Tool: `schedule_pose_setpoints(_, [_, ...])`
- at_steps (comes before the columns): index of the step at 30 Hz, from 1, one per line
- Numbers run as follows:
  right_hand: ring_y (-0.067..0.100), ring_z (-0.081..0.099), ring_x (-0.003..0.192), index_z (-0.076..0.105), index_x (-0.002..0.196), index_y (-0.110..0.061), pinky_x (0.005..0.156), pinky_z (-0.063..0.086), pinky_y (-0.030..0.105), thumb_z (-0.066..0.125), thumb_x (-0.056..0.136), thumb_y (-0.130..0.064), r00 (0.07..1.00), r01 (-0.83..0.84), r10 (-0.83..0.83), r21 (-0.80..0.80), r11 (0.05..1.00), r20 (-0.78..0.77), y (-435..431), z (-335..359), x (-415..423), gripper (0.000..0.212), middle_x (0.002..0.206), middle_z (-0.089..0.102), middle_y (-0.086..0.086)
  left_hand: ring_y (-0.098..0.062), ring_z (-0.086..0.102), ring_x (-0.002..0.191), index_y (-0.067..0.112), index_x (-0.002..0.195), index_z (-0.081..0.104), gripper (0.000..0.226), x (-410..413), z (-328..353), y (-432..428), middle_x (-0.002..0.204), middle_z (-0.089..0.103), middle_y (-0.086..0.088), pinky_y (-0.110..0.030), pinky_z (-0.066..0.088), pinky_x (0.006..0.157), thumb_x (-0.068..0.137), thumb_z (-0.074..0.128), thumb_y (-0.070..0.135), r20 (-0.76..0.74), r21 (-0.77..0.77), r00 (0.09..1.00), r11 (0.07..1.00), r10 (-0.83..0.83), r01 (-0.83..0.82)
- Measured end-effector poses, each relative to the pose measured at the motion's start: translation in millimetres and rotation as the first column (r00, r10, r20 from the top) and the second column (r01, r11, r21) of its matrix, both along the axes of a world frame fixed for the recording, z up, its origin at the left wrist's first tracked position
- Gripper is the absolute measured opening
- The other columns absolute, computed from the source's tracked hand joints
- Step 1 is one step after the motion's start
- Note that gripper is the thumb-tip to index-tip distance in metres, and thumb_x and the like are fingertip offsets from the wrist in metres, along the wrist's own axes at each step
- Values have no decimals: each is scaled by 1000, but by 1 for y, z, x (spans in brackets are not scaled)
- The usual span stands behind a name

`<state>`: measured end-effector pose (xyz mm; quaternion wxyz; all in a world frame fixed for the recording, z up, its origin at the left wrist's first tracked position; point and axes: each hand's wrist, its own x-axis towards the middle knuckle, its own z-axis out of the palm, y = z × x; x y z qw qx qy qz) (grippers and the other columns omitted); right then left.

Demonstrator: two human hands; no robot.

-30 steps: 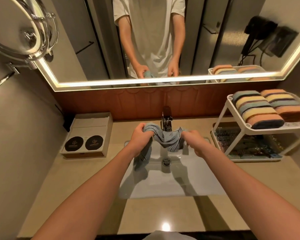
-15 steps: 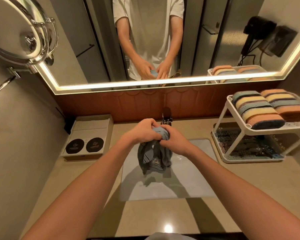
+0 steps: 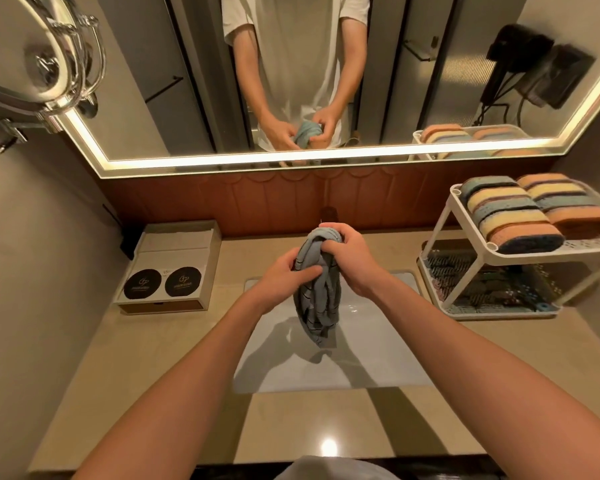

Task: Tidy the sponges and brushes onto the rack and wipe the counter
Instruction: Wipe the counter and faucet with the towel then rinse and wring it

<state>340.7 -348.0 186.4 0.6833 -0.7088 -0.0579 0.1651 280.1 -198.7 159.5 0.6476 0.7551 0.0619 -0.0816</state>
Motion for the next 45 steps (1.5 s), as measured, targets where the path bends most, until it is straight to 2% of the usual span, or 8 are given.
schedule_pose_setpoints(9, [1, 61, 92, 56, 126, -17, 70, 50, 8, 64, 88, 0, 976, -35, 74, -188, 982, 207, -18, 10, 4, 43, 109, 63, -5, -18, 57, 99, 14, 112, 60, 16, 19, 29, 8, 109, 58, -7, -30, 44, 84, 97, 58, 9, 268, 423, 963, 898, 4, -121])
schedule_pose_setpoints(15, [-4, 63, 91, 59, 121, -17, 78, 49, 15, 62, 84, 3, 938, -123, 190, -233, 965, 290, -2, 8, -5, 42, 106, 66, -6, -18, 61, 100, 12, 114, 60, 25, 18, 36, -3, 110, 63, -8, -33, 49, 86, 91, 59, 4, 294, 330, 956, 937, 16, -117])
schedule_pose_setpoints(20, [4, 65, 91, 63, 118, -17, 76, 52, 16, 62, 85, 0, 937, -136, 192, -201, 970, 292, 2, 13, -6, 37, 105, 68, -4, -10, 55, 96, 8, 128, 43, 33, 8, 37, -3, 117, 54, -10, -22, 48, 79, 98, 56, 14, 111, 3, 980, 986, 163, -164])
schedule_pose_setpoints(23, [11, 66, 94, 63, 116, -16, 76, 52, 20, 60, 85, 1, 968, -95, 123, -134, 986, 218, 6, 15, -5, 36, 104, 69, 0, -13, 56, 104, 13, 129, 45, 51, 2, 26, -2, 118, 55, -5, -29, 46, 87, 81, 59, 24, 59, -160, 992, 982, 115, -104])
schedule_pose_setpoints(28, [27, 70, 100, 67, 113, -10, 86, 60, 39, 57, 84, 3, 999, -26, 25, 32, 999, 38, 12, 18, -6, 33, 104, 73, 12, -7, 66, 111, 29, 141, 41, 69, -8, -7, -21, 123, 67, 3, -24, 56, 89, 85, 78, 12, 37, -101, 996, 992, 77, -73])
schedule_pose_setpoints(34, [26, 69, 89, 68, 112, -3, 82, 57, 41, 55, 84, 4, 997, 28, -15, 168, 985, -79, 17, 26, -15, 31, 102, 72, 21, -13, 72, 99, 24, 114, 70, 34, -11, -40, -40, 102, 77, 5, -42, 59, 94, 83, 83, 17, -59, -69, 957, 955, 285, -288])
schedule_pose_setpoints(40, [21, 66, 81, 65, 115, 2, 73, 55, 35, 48, 90, 7, 980, 164, -107, 370, 914, -169, 5, 38, -13, 30, 91, 68, 14, -23, 69, 89, 16, 106, 67, 16, -14, -44, -33, 95, 74, -5, -29, 55, 72, 91, 71, 12, -157, -59, 920, 927, 359, -371])
schedule_pose_setpoints(45, [29, 69, 99, 65, 115, -11, 86, 58, 43, 65, 87, -11, 968, 240, -236, 32, 970, -88, -32, -6, -5, 28, 107, 71, 11, -24, 66, 87, 19, 108, 65, 22, -10, -27, -20, 94, 72, -9, -33, 53, 75, 93, 60, 4, -161, -177, 909, 895, 384, -409])
